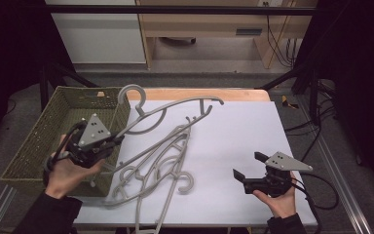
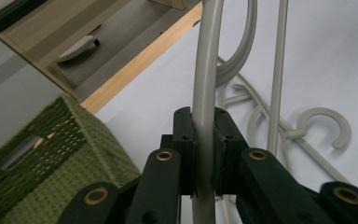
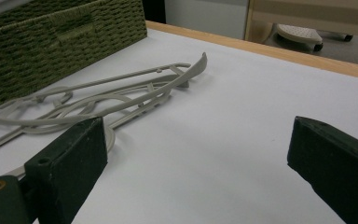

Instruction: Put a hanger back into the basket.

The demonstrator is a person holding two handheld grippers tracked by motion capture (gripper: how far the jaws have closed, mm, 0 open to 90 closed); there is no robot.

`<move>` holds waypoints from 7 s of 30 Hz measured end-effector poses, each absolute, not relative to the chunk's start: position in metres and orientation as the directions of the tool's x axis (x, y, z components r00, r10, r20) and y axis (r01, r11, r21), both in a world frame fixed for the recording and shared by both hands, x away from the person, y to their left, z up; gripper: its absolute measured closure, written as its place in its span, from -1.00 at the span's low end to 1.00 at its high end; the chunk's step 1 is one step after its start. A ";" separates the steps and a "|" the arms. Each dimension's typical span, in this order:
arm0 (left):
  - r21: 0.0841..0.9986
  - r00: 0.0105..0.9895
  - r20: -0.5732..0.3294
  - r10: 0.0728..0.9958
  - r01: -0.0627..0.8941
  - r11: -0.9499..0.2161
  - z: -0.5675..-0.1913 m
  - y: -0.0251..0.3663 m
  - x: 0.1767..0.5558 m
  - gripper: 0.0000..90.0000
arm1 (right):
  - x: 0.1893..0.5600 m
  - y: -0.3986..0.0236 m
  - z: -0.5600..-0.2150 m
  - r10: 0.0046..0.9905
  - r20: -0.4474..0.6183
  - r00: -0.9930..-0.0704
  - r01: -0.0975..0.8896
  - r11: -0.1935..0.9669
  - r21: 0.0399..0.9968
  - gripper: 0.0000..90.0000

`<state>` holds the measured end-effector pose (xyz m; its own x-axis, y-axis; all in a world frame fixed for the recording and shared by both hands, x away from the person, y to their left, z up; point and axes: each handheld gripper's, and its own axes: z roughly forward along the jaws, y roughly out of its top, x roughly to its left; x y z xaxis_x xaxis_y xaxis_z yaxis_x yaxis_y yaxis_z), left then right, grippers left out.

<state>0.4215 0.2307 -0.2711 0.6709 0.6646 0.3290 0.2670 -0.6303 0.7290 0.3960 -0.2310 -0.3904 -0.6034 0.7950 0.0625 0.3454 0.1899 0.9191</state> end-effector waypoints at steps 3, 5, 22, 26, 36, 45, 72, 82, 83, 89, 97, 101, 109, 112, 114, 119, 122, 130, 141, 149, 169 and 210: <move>0.743 0.649 0.318 0.691 0.282 -0.607 -0.265 0.246 0.428 0.82 | 0.396 -0.231 -0.390 0.795 0.066 -0.603 0.349 0.188 0.918 -0.89; 0.749 0.636 0.316 0.704 0.288 -0.597 -0.262 0.256 0.433 0.82 | 0.396 -0.231 -0.391 0.797 0.065 -0.600 0.350 0.188 0.918 -0.89; 0.731 0.533 0.332 0.778 0.376 -0.569 -0.268 0.330 0.470 0.81 | 0.397 -0.231 -0.391 0.800 0.062 -0.597 0.352 0.191 0.916 -0.90; 0.731 0.520 0.323 0.791 0.393 -0.557 -0.274 0.341 0.475 0.81 | 0.397 -0.231 -0.392 0.801 0.060 -0.596 0.350 0.192 0.917 -0.90; 0.730 0.461 0.313 0.830 0.442 -0.521 -0.286 0.372 0.484 0.81 | 0.397 -0.231 -0.391 0.802 0.058 -0.594 0.350 0.193 0.917 -0.91; 0.723 0.425 0.319 0.847 0.468 -0.508 -0.296 0.395 0.487 0.81 | 0.398 -0.230 -0.392 0.805 0.057 -0.591 0.354 0.195 0.915 -0.91; 0.679 0.347 0.355 0.868 0.542 -0.495 -0.318 0.438 0.480 0.81 | 0.399 -0.229 -0.394 0.800 0.050 -0.597 0.362 0.214 0.907 -0.91; 0.639 0.348 0.371 0.861 0.578 -0.508 -0.335 0.438 0.483 0.81 | 0.399 -0.228 -0.395 0.802 0.049 -0.595 0.367 0.218 0.904 -0.91; 0.636 0.357 0.362 0.861 0.581 -0.508 -0.340 0.434 0.486 0.81 | 0.399 -0.228 -0.394 0.803 0.050 -0.594 0.369 0.217 0.904 -0.91; 0.605 0.365 0.347 0.864 0.616 -0.504 -0.357 0.425 0.495 0.81 | 0.399 -0.228 -0.395 0.799 0.048 -0.599 0.367 0.221 0.903 -0.91; 0.556 0.350 0.323 0.879 0.681 -0.475 -0.375 0.423 0.505 0.80 | 0.399 -0.228 -0.395 0.797 0.046 -0.602 0.367 0.225 0.903 -0.91; 0.524 0.343 0.317 0.884 0.713 -0.465 -0.379 0.424 0.508 0.80 | 0.399 -0.228 -0.395 0.797 0.047 -0.602 0.368 0.225 0.902 -0.91; 0.458 0.325 0.332 0.885 0.765 -0.453 -0.385 0.425 0.513 0.75 | 0.399 -0.227 -0.395 0.796 0.047 -0.603 0.372 0.228 0.900 -0.91; 0.451 0.299 0.340 0.892 0.781 -0.433 -0.385 0.429 0.512 0.75 | 0.399 -0.228 -0.395 0.795 0.046 -0.604 0.367 0.227 0.902 -0.91; 0.466 0.290 0.328 0.899 0.778 -0.421 -0.382 0.431 0.510 0.75 | 0.399 -0.228 -0.395 0.798 0.048 -0.600 0.368 0.222 0.903 -0.91; 0.501 0.289 0.330 0.899 0.753 -0.426 -0.376 0.428 0.505 0.67 | 0.399 -0.228 -0.394 0.800 0.049 -0.598 0.370 0.221 0.902 -0.91; 0.551 0.290 0.310 0.906 0.722 -0.419 -0.369 0.423 0.498 0.58 | 0.399 -0.229 -0.394 0.801 0.049 -0.596 0.367 0.218 0.904 -0.91; 0.695 0.326 0.233 0.916 0.603 -0.391 -0.347 0.400 0.478 0.18 | 0.398 -0.231 -0.392 0.805 0.049 -0.591 0.361 0.209 0.909 -0.90; 0.826 0.455 0.163 0.876 0.423 -0.373 -0.337 0.343 0.449 -0.33 | 0.398 -0.232 -0.391 0.807 0.051 -0.588 0.354 0.201 0.913 -0.91; 0.890 0.553 0.059 0.831 0.347 -0.294 -0.344 0.313 0.431 -0.50 | 0.397 -0.234 -0.390 0.810 0.052 -0.585 0.347 0.192 0.918 -0.91; 0.893 0.694 0.067 0.717 0.279 -0.353 -0.365 0.255 0.403 -0.74 | 0.394 -0.241 -0.393 0.814 0.073 -0.576 0.356 0.170 0.919 -0.91; 0.535 0.832 0.015 0.554 0.461 -0.708 -0.444 0.182 0.431 0.19 | 0.396 -0.235 -0.398 0.798 0.069 -0.599 0.377 0.205 0.903 -0.91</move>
